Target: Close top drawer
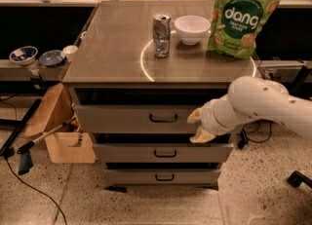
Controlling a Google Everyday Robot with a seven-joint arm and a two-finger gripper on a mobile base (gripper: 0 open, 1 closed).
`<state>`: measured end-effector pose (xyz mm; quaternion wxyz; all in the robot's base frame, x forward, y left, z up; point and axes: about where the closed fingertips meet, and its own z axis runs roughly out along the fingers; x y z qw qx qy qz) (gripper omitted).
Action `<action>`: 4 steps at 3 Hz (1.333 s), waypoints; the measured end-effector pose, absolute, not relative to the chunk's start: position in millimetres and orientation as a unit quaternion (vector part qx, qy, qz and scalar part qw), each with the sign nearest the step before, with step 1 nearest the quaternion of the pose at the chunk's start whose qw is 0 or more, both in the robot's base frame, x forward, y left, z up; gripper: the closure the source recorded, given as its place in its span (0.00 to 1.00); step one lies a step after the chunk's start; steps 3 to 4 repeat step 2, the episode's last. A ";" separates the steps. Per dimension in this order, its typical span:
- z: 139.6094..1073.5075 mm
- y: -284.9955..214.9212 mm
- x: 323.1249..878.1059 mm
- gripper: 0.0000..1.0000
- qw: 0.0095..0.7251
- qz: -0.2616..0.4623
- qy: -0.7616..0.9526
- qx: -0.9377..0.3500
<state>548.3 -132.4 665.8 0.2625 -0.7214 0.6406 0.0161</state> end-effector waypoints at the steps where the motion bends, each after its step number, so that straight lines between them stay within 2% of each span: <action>1: 683.4 -150.1 518.1 0.00 0.263 0.002 0.658 -0.705; 4: 683.4 -150.1 518.1 0.00 0.263 0.002 0.658 -0.705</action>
Offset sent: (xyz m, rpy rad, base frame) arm -0.0253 -0.0141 0.0145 -0.0047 -0.0081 -0.0455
